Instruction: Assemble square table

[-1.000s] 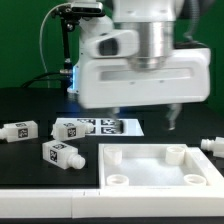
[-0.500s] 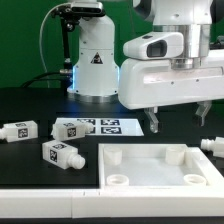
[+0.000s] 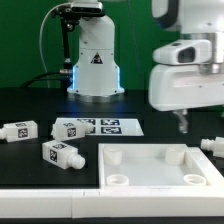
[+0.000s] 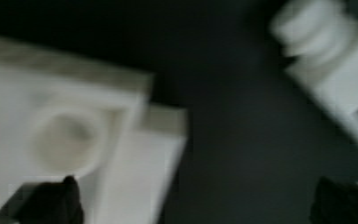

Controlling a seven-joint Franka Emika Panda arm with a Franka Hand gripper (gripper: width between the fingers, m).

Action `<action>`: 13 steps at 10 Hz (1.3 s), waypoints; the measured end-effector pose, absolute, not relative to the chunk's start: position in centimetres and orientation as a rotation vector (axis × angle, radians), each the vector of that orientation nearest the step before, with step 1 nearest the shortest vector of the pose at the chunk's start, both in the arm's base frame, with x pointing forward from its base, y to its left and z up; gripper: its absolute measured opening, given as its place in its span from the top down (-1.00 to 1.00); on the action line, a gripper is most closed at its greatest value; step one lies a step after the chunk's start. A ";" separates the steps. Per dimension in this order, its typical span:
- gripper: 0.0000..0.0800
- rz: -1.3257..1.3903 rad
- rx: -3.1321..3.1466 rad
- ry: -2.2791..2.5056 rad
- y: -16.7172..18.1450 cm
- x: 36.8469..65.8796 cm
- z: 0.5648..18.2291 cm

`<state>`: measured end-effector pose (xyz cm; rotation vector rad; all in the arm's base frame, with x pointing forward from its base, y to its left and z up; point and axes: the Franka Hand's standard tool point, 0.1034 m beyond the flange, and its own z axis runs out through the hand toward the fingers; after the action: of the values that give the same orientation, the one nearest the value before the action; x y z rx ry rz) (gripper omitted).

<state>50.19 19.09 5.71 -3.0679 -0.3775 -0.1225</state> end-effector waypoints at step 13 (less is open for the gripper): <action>-0.62 -0.111 -3.053 -0.609 22.0 48.8 1.8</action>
Offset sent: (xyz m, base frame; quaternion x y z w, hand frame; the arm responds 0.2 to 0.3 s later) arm 0.0000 0.0000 0.0000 0.0000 0.0000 0.0000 1.0000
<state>48.77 22.02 1.79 -3.0526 -0.6090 -0.1114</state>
